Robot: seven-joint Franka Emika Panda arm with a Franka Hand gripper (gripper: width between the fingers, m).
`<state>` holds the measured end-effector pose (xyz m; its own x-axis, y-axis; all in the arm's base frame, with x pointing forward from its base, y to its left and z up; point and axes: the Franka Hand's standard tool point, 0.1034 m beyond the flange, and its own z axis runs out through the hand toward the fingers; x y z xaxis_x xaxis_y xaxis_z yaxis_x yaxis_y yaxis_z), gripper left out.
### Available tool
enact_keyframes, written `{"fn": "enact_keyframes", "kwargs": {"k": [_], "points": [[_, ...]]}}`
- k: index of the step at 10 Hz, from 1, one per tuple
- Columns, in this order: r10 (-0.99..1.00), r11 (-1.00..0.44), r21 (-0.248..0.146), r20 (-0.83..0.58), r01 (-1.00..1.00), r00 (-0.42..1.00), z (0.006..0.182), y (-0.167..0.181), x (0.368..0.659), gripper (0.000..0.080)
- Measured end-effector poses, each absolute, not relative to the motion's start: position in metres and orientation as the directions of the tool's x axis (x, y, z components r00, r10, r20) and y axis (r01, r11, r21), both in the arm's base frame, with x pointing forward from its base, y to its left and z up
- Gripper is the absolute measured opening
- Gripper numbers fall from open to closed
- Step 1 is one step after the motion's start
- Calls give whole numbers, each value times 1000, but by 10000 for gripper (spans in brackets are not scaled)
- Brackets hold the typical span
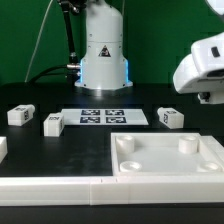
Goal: Assemble one leg
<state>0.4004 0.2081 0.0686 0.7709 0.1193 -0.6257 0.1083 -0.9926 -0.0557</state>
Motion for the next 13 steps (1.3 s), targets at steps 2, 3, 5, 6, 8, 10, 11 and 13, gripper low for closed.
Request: {"fn": "enact_keyframes", "kwargs": {"k": [2, 3, 5, 6, 8, 10, 11, 13], "points": [[120, -993, -62, -481, 103, 869, 69, 207, 403, 291], [146, -989, -70, -426, 128, 893, 73, 201, 409, 291], [169, -985, -82, -234, 153, 958, 78, 185, 425, 292], [177, -983, -80, -193, 164, 965, 82, 173, 424, 292], [164, -984, -69, 3, 164, 986, 96, 143, 430, 292], [167, -983, -59, 139, 176, 976, 102, 124, 437, 292], [171, -981, -58, 186, 184, 968, 100, 125, 434, 292], [170, -981, -57, 188, 183, 967, 100, 125, 433, 292]]}}
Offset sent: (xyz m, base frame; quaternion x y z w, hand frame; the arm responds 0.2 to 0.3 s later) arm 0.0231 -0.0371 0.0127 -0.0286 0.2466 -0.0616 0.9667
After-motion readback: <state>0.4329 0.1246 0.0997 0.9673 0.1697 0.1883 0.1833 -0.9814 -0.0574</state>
